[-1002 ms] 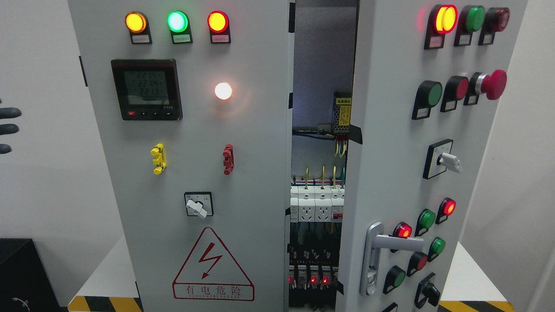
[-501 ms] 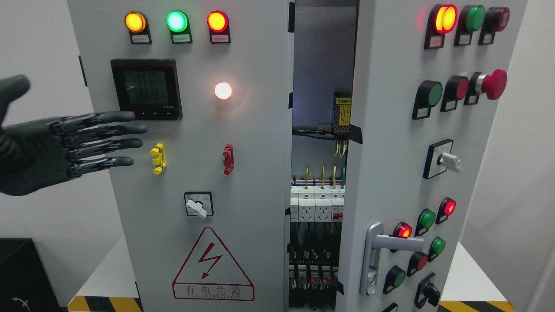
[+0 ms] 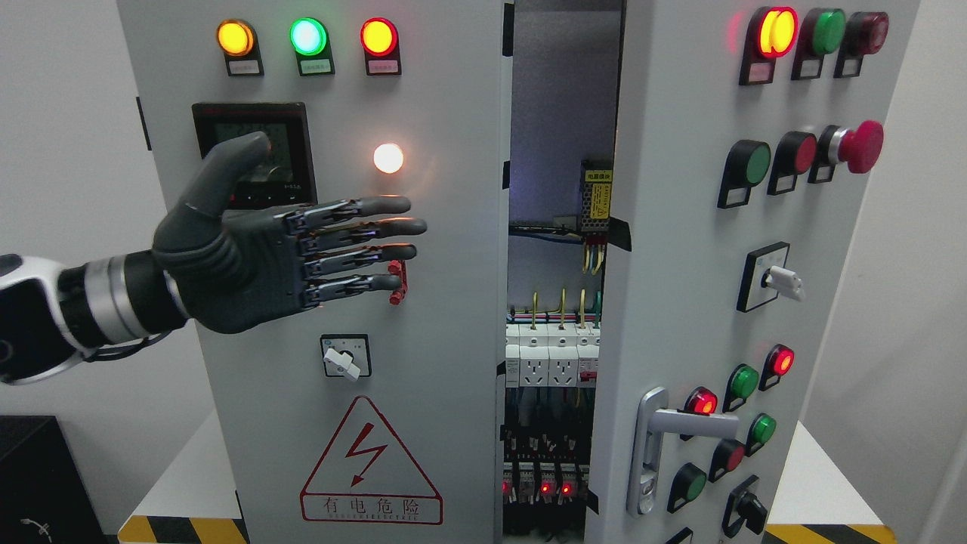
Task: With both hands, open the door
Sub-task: 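Reach the left hand forward into the gap between the two doors, then push the door with the silver handle outward with the left hand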
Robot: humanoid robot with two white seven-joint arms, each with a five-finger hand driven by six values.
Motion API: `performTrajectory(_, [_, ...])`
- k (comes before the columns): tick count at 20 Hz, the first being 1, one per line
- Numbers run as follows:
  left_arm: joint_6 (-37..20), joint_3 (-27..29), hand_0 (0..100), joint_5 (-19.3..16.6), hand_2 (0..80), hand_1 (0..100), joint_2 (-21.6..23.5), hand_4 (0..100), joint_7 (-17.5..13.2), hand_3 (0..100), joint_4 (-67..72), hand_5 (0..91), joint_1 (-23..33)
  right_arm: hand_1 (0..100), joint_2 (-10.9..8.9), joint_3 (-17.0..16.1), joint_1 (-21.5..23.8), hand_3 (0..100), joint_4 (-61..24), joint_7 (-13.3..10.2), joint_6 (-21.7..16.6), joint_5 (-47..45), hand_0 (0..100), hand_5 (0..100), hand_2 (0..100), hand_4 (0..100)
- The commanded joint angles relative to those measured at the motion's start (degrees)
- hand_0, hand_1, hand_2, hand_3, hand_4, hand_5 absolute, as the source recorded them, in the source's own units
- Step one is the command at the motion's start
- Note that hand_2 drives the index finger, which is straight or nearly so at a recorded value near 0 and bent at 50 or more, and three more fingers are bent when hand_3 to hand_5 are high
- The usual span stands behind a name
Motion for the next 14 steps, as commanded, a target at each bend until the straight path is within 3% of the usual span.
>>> performTrajectory(1, [0.2,3.9,0,-0.3,0.0,0,-21.1,0,3.7,0,-0.3,0.0,0.0,0,0.00,0.0,0.0,0,0.0,0.0,0.0,0.0,0,0,0,0])
performTrajectory(9, [0.6,3.9,0,-2.7,0.0,0,-30.3,0,10.5,0,-0.2,0.0,-0.4,0,0.00,0.0,0.0,0,0.0,0.0,0.0,0.0,0,0,0,0])
performTrajectory(14, [2.7,3.5,0,-10.1,0.0,0,-36.1,0,13.6,0,-0.6,0.0,0.2,0,0.00,0.0,0.0,0,-0.1,0.0,0.0,0.0,0,0,0,0])
